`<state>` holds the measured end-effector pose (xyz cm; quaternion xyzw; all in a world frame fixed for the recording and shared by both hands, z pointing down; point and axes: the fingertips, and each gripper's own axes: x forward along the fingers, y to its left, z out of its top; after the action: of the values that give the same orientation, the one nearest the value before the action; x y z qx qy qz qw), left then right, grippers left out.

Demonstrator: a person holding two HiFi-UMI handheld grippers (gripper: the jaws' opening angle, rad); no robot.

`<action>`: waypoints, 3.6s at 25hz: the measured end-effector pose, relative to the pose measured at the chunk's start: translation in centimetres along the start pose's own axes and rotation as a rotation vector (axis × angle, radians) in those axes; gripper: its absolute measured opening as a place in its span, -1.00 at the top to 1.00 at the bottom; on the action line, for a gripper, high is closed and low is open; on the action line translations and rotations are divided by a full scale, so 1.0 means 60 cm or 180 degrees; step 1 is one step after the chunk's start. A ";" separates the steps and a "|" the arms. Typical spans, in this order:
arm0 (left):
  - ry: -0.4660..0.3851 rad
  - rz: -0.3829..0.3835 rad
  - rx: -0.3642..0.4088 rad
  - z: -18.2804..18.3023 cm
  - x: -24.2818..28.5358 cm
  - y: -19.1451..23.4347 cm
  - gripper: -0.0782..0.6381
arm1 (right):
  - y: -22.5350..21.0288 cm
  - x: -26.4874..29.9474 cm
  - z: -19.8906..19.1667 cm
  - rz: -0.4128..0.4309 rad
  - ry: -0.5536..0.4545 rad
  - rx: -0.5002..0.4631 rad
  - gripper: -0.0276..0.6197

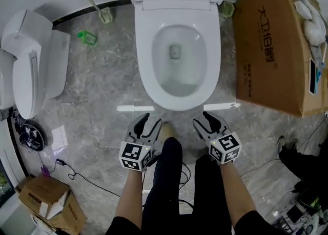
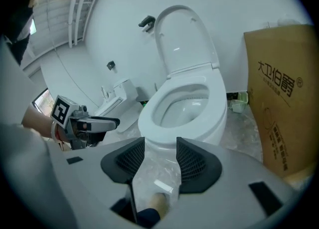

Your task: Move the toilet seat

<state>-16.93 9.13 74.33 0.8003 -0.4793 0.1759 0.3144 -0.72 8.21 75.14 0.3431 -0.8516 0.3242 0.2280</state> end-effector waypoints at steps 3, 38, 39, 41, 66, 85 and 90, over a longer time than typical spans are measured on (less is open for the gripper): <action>0.0107 -0.0009 0.0013 -0.015 0.024 0.010 0.23 | -0.023 0.024 -0.017 -0.0113 0.0099 0.0005 0.27; 0.0498 -0.0062 0.0938 -0.037 0.124 0.037 0.04 | -0.086 0.060 -0.030 -0.0455 0.0192 -0.0536 0.29; 0.0515 -0.0072 0.1001 -0.034 0.122 0.034 0.04 | -0.084 0.057 -0.027 -0.0465 0.0186 -0.0535 0.29; 0.0543 -0.0106 0.1006 -0.028 0.115 0.030 0.04 | -0.078 0.049 -0.022 -0.0479 0.0186 -0.0511 0.30; 0.0184 -0.0456 0.0491 0.186 0.002 -0.030 0.04 | -0.001 -0.083 0.191 -0.0556 -0.0262 -0.0357 0.36; -0.0039 -0.0483 0.0161 0.344 -0.035 -0.040 0.04 | 0.019 -0.130 0.350 -0.0385 -0.0718 -0.0275 0.36; -0.0084 -0.0053 0.0338 0.403 -0.038 -0.016 0.39 | 0.019 -0.144 0.416 -0.0361 -0.0900 -0.0285 0.36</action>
<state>-17.64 -5.30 54.80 0.8221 -0.4666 0.1880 0.2666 -0.01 -5.05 52.31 0.4223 -0.8680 0.2210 0.1390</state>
